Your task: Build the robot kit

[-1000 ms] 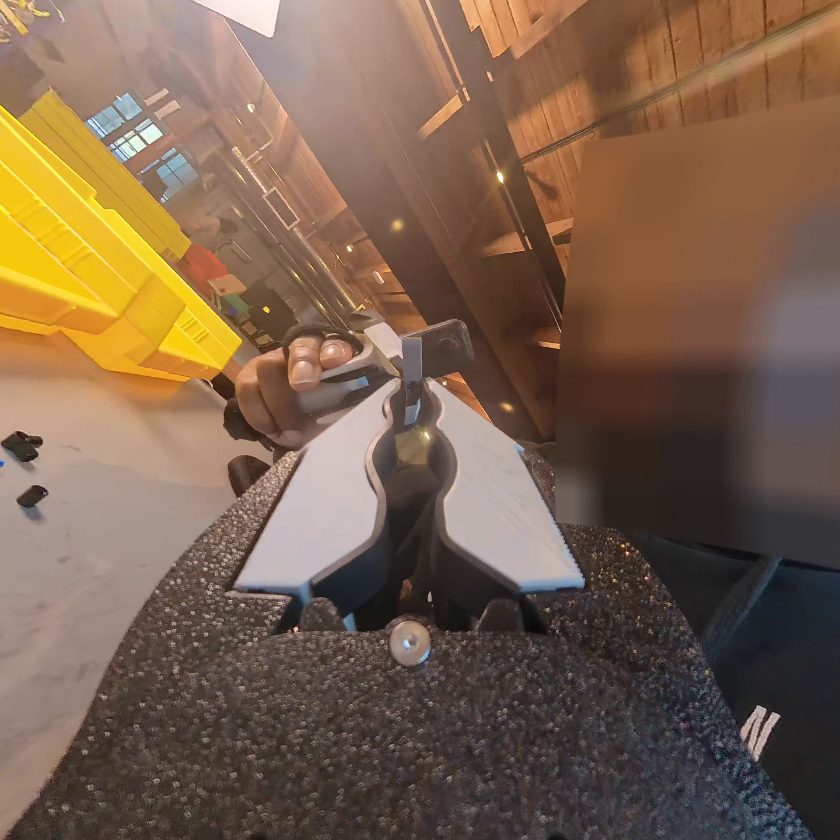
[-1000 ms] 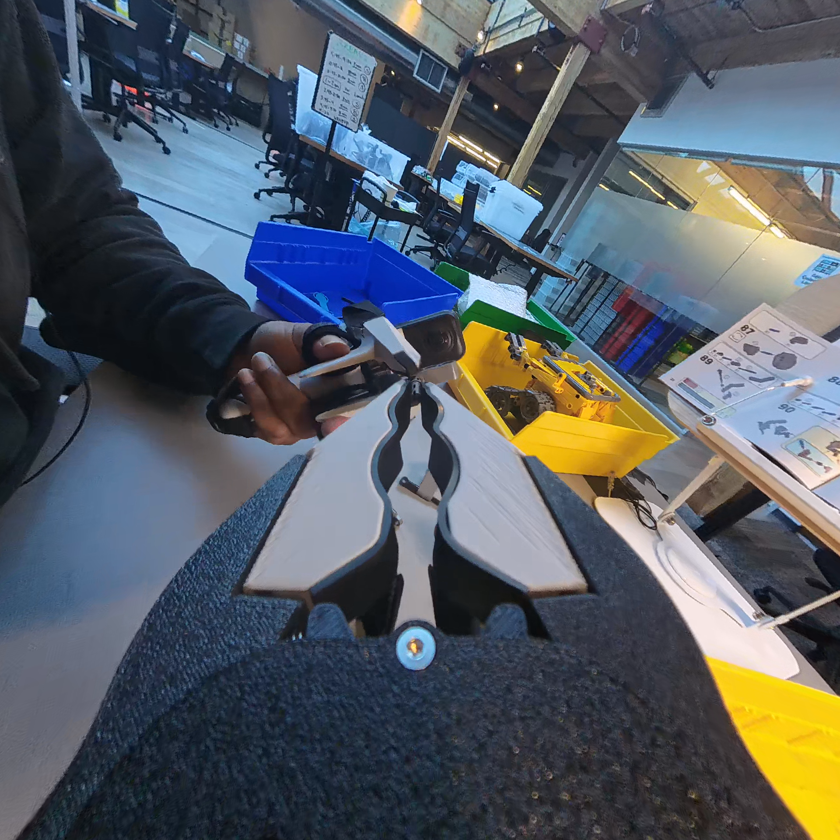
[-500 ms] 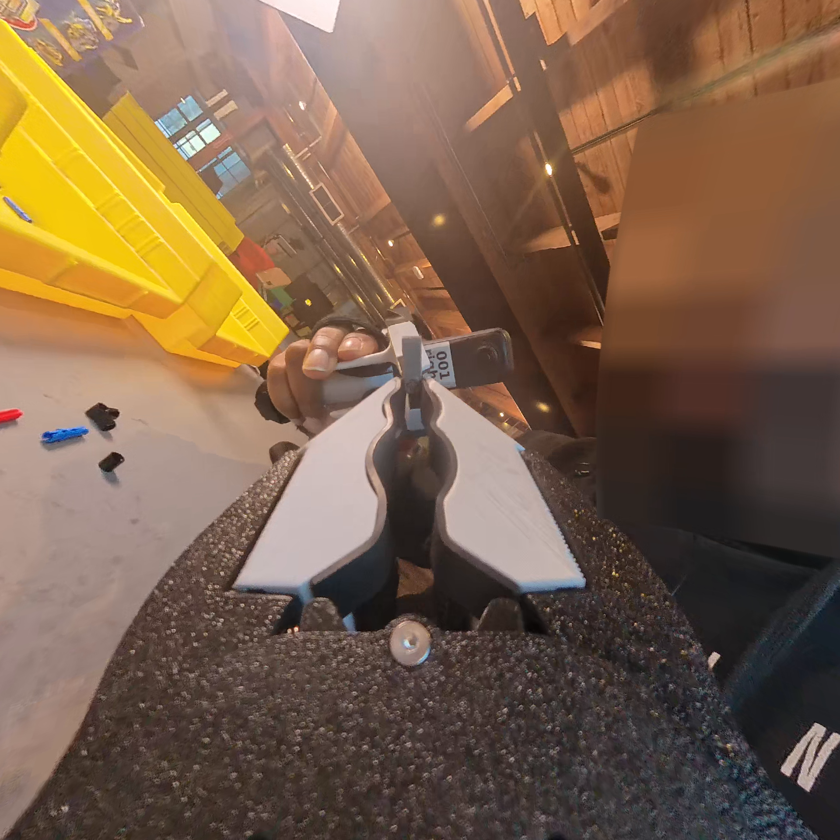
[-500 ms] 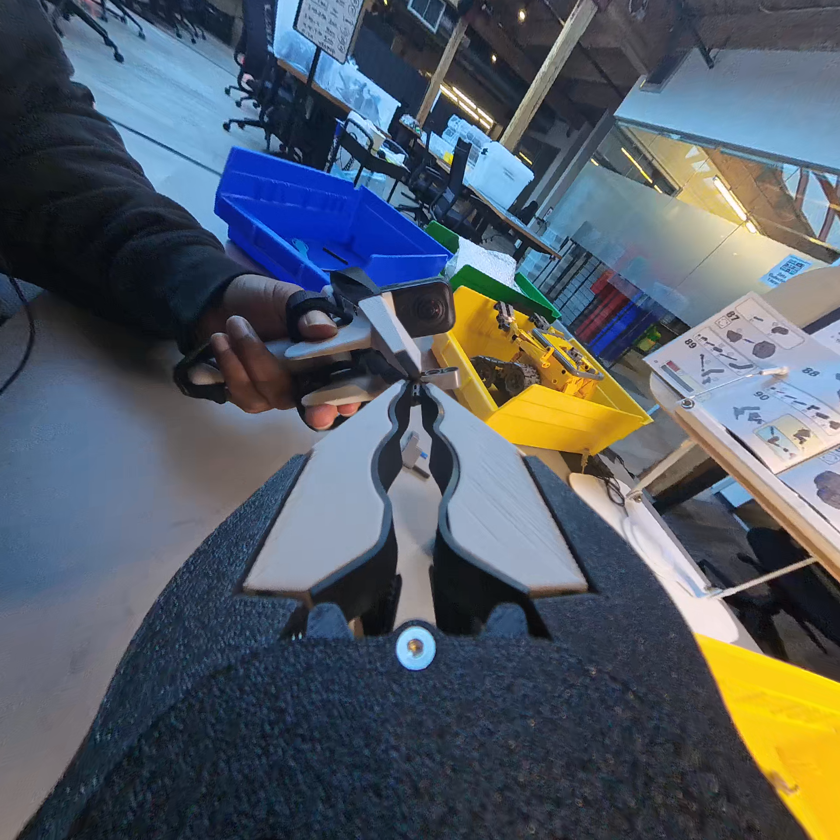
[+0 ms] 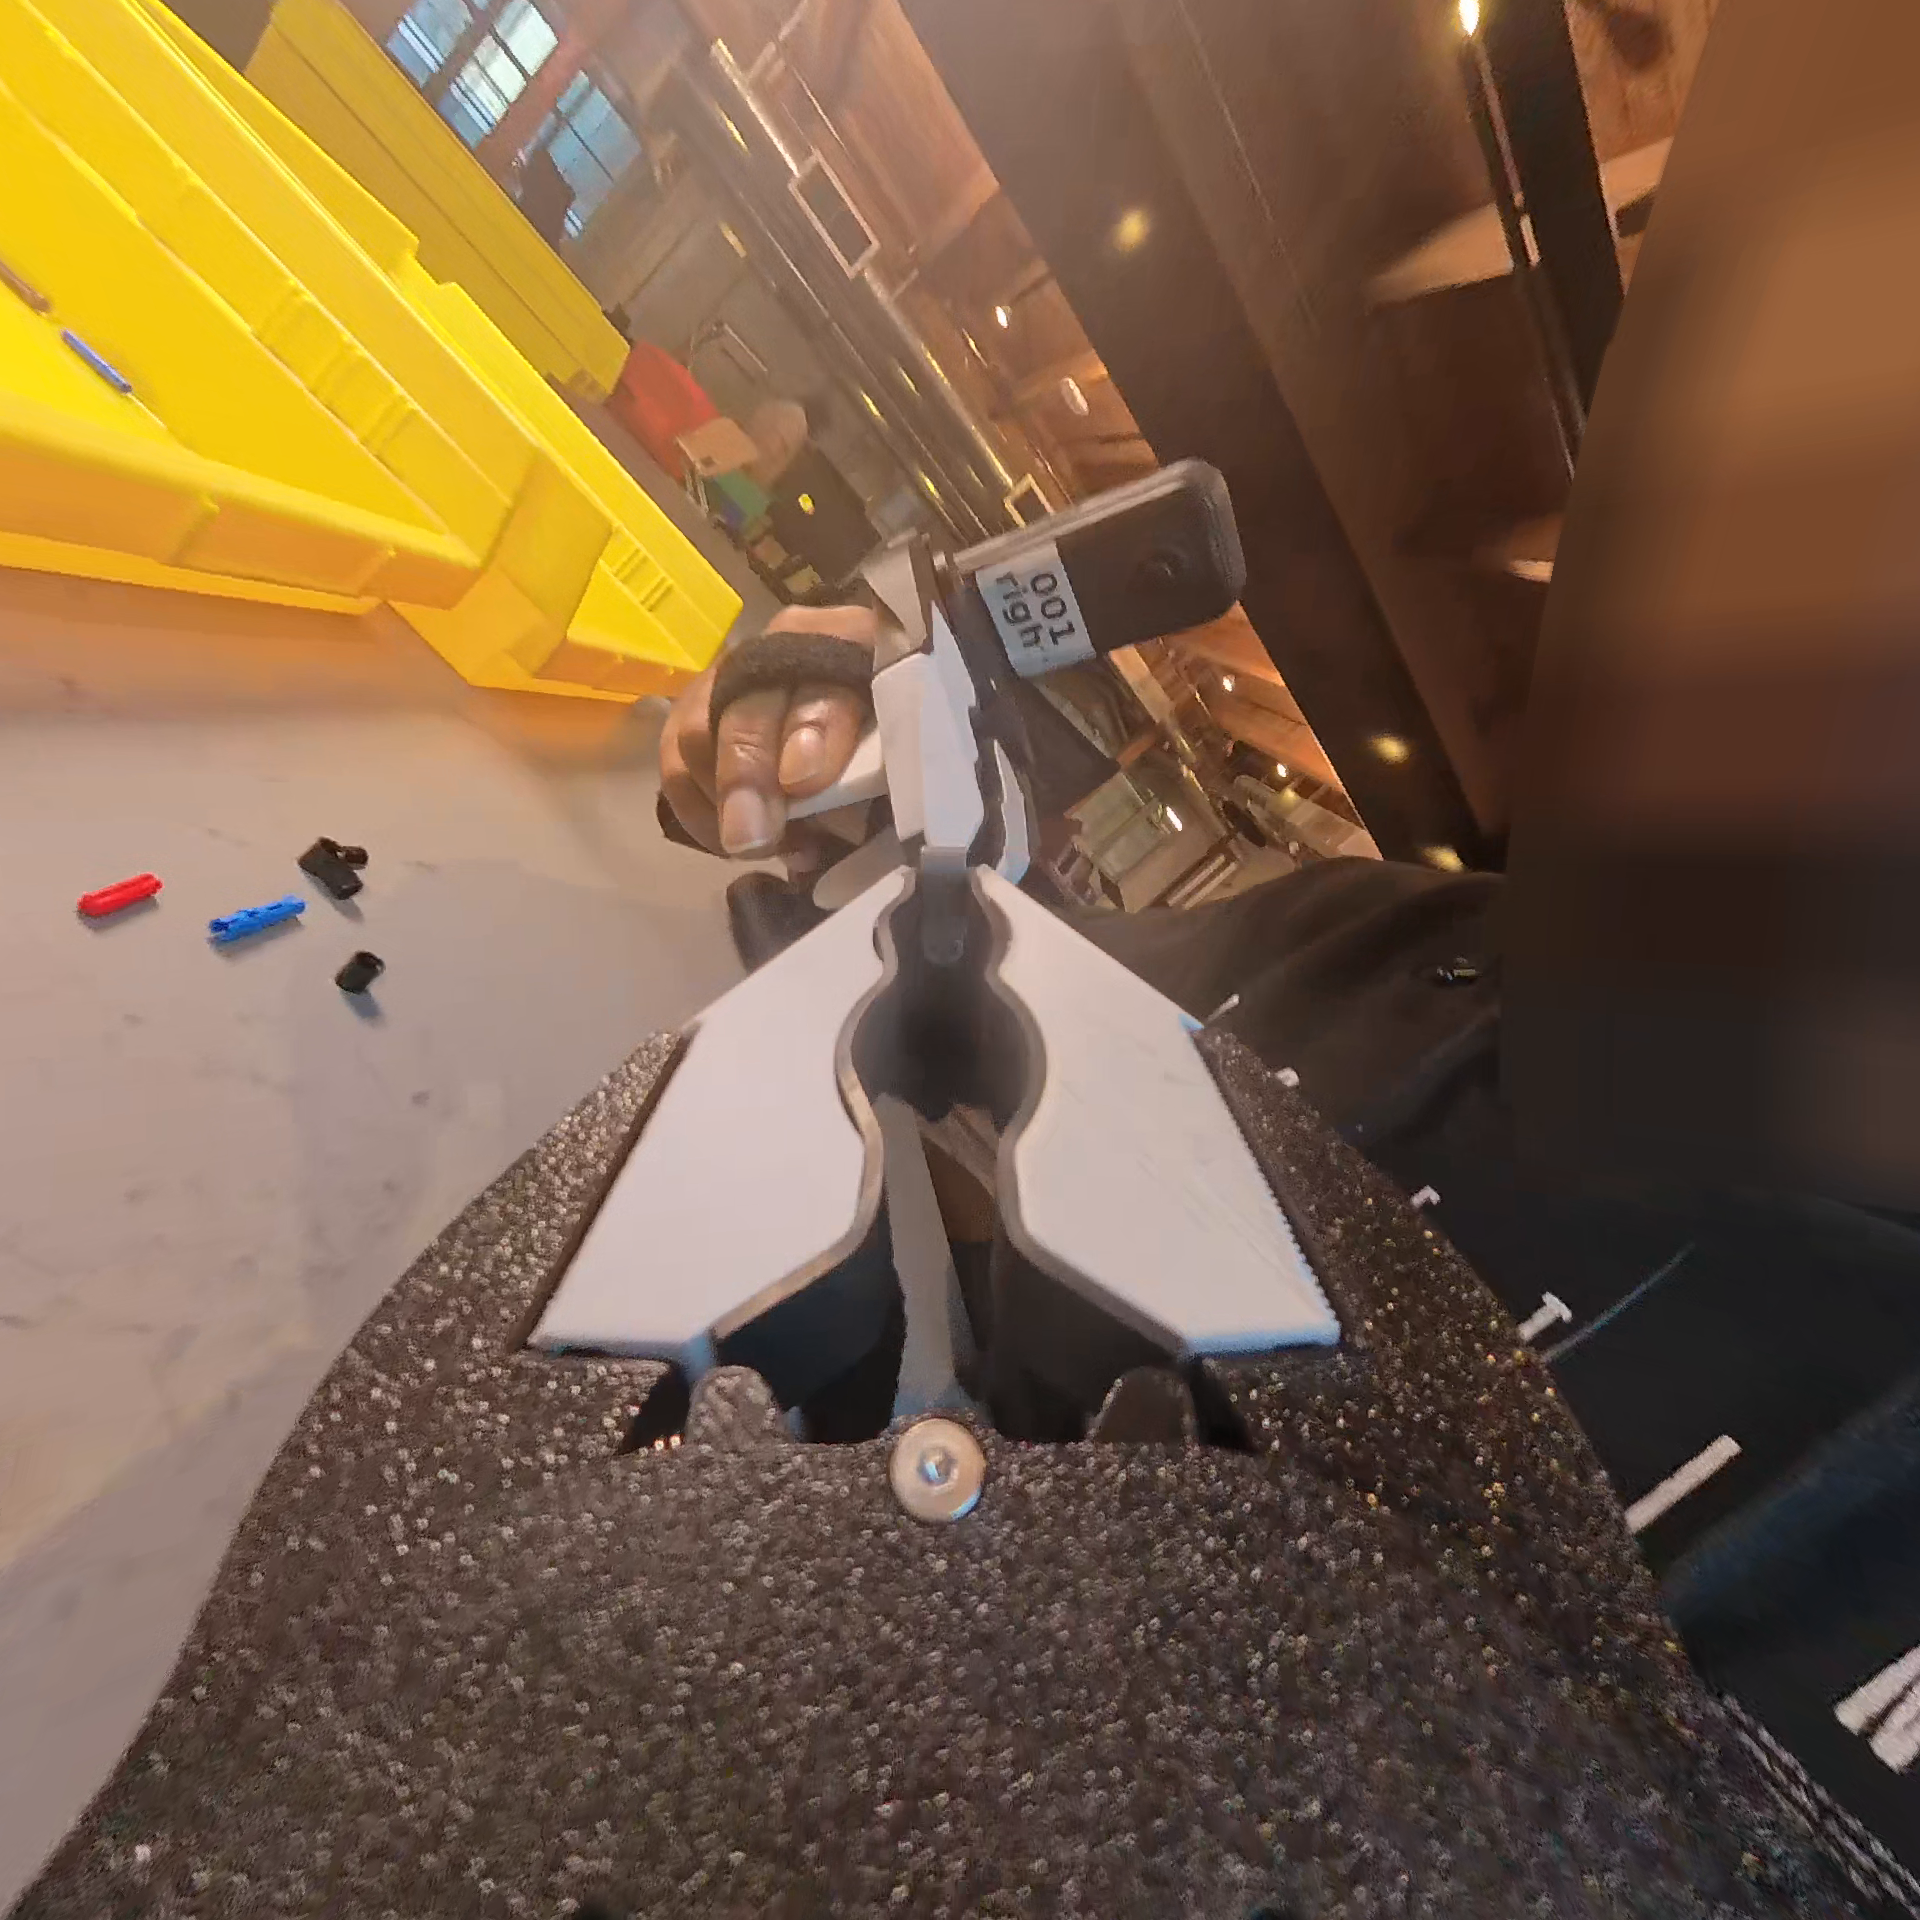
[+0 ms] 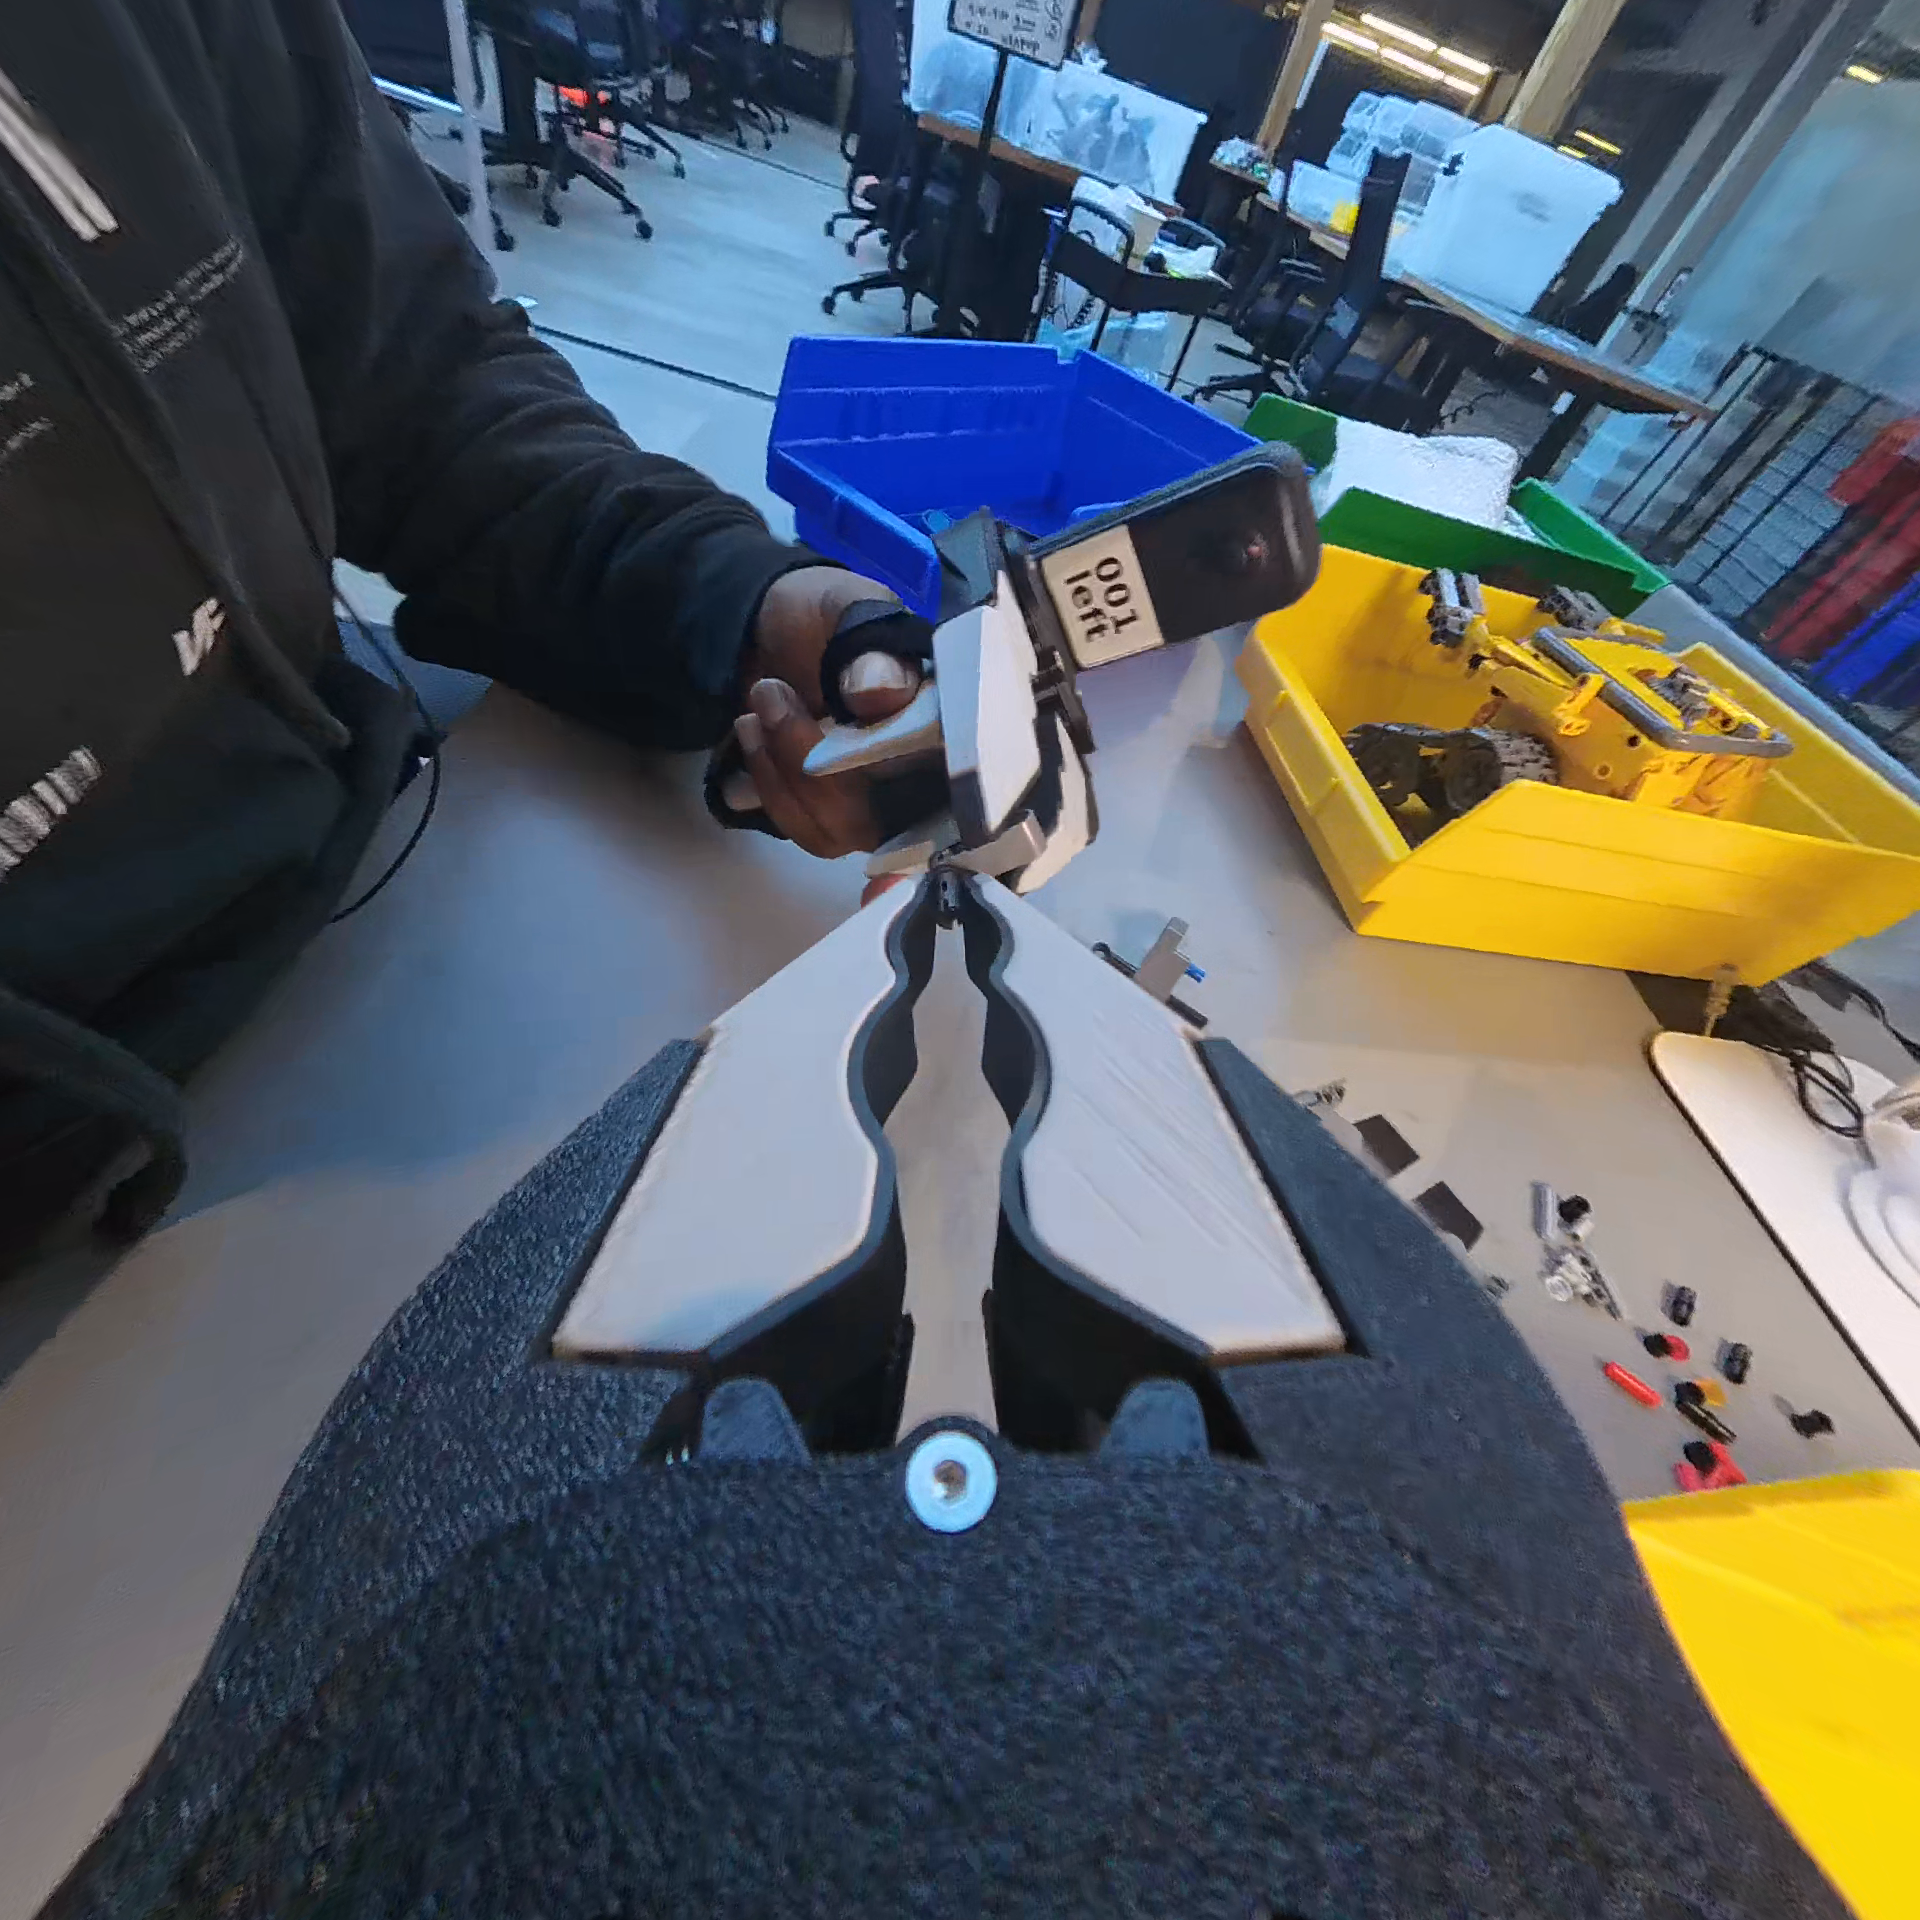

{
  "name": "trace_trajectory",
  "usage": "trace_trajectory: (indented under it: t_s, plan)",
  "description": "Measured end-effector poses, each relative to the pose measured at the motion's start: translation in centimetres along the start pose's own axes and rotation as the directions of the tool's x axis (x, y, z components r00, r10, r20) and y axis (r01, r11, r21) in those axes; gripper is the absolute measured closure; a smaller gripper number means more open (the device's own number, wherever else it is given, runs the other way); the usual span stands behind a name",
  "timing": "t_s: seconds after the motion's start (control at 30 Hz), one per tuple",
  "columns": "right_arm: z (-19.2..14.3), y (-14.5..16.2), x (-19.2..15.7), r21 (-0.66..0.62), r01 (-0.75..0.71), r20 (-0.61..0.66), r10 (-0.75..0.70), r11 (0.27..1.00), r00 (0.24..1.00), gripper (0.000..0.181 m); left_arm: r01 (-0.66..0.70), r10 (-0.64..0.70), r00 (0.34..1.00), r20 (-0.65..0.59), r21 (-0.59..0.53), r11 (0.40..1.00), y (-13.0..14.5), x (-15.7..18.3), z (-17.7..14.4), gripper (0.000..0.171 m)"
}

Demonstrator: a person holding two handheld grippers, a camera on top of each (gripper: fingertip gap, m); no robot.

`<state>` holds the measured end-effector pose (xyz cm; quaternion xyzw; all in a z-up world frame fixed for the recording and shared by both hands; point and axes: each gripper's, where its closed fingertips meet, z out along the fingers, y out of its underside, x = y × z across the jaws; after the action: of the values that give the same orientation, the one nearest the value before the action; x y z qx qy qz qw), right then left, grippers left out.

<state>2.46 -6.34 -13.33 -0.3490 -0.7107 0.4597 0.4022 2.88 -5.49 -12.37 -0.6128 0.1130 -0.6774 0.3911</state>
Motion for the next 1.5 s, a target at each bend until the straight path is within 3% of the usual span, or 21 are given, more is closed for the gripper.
trace_trajectory:
  t_s: [0.07,0.17,0.23,0.3,0.43,0.67,0.83,1.13,1.23,1.33,1.5]
  plan:
    - [0.1,-0.2,1.7,0.016,0.012,-0.121,-0.01,1.0,0.993,0.175,0.05,-0.052,0.999,0.015,0.127,0.991,-1.6,-0.6,-0.4,0.164]
    - [0.1,-0.7,4.8,0.008,0.096,-0.386,-0.085,0.995,0.918,0.153,0.111,-0.132,0.99,0.044,0.318,0.941,-3.6,-1.8,-1.5,0.165]
    - [0.7,-0.7,5.4,-0.046,0.122,-0.472,-0.13,0.991,0.872,0.141,0.125,-0.158,0.986,0.048,0.407,0.905,-4.5,-2.0,-1.8,0.165]
    - [1.2,-0.6,6.3,-0.098,0.144,-0.555,-0.174,0.985,0.814,0.14,0.119,-0.166,0.984,0.061,0.47,0.875,-5.2,-2.1,-2.1,0.165]
    - [1.8,-0.6,7.1,-0.139,0.155,-0.617,-0.208,0.978,0.759,0.15,0.146,-0.187,0.982,0.016,0.558,0.817,-6.1,-2.1,-3.1,0.165]
    - [2.0,-1.3,7.2,-0.105,0.171,-0.634,-0.199,0.98,0.747,0.158,0.082,-0.14,0.988,0.058,0.572,0.816,-6.1,-1.6,-3.0,0.165]
    - [1.8,-1.9,7.0,-0.059,0.178,-0.612,-0.177,0.982,0.771,0.16,0.015,-0.078,0.993,0.086,0.567,0.823,-6.0,-1.0,-2.7,0.164]
    - [2.1,-1.3,6.9,-0.14,0.253,-0.591,-0.285,0.957,0.754,0.16,-0.004,-0.072,0.99,0.118,0.543,0.84,-5.8,-1.7,-2.9,0.165]
    - [2.1,-0.8,7.2,-0.073,0.2,-0.573,-0.205,0.977,0.793,0.158,-0.009,-0.05,0.991,0.123,0.44,0.898,-5.8,-2.1,-2.8,0.165]
    - [2.0,-0.5,6.3,-0.026,0.213,-0.488,-0.199,0.977,0.85,0.159,-0.089,0.049,0.987,0.153,0.266,0.96,-4.9,-2.2,-2.8,0.165]
    - [1.8,0.9,4.7,-0.09,0.281,-0.383,-0.293,0.956,0.876,0.162,-0.177,0.173,0.957,0.233,-0.002,0.984,-2.5,-3.3,-2.5,0.164]
